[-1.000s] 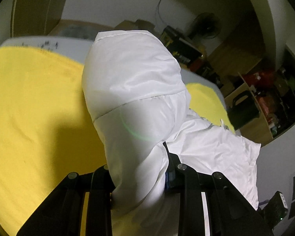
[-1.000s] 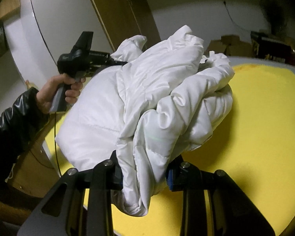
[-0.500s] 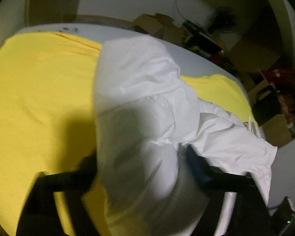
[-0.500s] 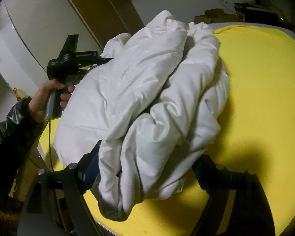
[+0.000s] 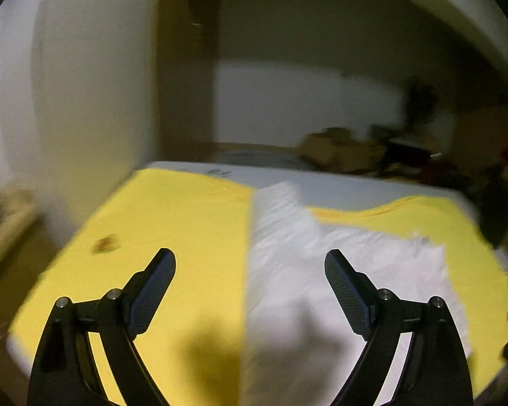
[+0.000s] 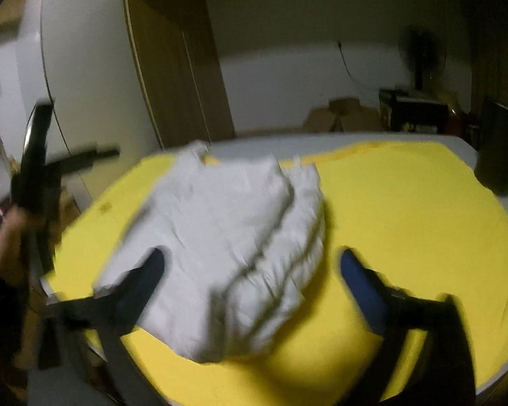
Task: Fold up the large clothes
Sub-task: 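Lower the folded jacket onto the blanket and open both grippers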
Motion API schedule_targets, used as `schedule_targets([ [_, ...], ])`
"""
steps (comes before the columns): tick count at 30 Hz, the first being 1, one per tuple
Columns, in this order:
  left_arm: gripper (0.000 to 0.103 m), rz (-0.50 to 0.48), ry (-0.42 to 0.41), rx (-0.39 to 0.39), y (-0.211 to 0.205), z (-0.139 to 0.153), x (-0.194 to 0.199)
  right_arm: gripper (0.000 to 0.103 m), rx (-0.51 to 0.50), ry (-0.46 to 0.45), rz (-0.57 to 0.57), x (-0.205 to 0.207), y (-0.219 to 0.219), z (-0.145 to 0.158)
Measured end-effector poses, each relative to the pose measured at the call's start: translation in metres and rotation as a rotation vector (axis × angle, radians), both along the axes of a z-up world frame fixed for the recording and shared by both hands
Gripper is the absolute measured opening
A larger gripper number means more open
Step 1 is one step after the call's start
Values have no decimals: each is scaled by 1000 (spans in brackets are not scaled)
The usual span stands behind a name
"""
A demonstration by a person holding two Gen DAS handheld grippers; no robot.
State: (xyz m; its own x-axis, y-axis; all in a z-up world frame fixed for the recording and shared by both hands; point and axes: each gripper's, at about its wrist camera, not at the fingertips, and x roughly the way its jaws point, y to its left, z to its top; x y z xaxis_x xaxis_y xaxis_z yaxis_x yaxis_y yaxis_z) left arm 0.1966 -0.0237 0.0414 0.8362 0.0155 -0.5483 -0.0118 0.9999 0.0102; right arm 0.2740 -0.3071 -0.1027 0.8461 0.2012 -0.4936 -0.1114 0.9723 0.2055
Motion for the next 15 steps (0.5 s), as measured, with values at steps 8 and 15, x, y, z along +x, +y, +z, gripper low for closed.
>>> schedule_targets([
  [8,91,12,79,49,-11,8,-84,103,-63,18,7,-15,31,5],
  [15,91,32,67,72,-15,11,-143,103,-103,-49,3,-56,48,7],
])
